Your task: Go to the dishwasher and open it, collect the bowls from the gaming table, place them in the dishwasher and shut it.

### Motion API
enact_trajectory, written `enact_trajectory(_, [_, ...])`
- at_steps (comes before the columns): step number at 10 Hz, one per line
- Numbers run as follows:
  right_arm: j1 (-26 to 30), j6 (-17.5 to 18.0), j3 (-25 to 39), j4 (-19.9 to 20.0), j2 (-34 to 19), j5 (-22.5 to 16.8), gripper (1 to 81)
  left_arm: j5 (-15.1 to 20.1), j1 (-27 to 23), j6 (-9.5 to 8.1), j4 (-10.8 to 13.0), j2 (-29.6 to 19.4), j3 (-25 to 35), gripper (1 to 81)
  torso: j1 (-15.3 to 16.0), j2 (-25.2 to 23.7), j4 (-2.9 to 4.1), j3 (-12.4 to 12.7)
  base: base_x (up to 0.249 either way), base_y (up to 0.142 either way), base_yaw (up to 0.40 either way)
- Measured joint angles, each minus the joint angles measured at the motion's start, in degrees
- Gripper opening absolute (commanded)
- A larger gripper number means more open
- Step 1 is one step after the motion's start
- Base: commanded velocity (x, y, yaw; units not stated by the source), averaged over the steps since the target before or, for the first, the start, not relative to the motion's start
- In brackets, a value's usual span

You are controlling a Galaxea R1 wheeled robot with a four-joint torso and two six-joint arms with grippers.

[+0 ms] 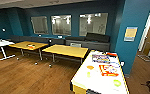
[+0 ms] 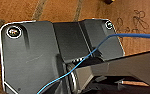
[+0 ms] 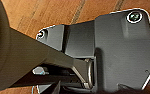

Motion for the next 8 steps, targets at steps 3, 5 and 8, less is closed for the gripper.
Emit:
enact_trajectory(3, [0.0, 0.0, -0.04, 0.0, 0.39, -0.02, 81.1, 0.09, -0.13, 0.02, 0.0, 0.07, 0.0, 81.1, -0.02, 0.0, 0.0, 0.0, 0.0, 0.0, 0.0])
enact_trajectory(5, [-0.02, 0.0, -0.02, 0.0, 0.33, -0.13, 81.1, 0.2, -0.13, 0.02, 0.0, 0.11, 0.0, 81.1, 0.0, 0.0, 0.0, 0.0, 0.0, 0.0, 0.0])
enact_trajectory(8, [0.0, 0.0, -0.04, 0.0, 0.24, -0.13, 81.1, 0.17, -0.13, 0.02, 0.0, 0.1, 0.0, 81.1, 0.0, 0.0, 0.0, 0.0, 0.0, 0.0, -0.211])
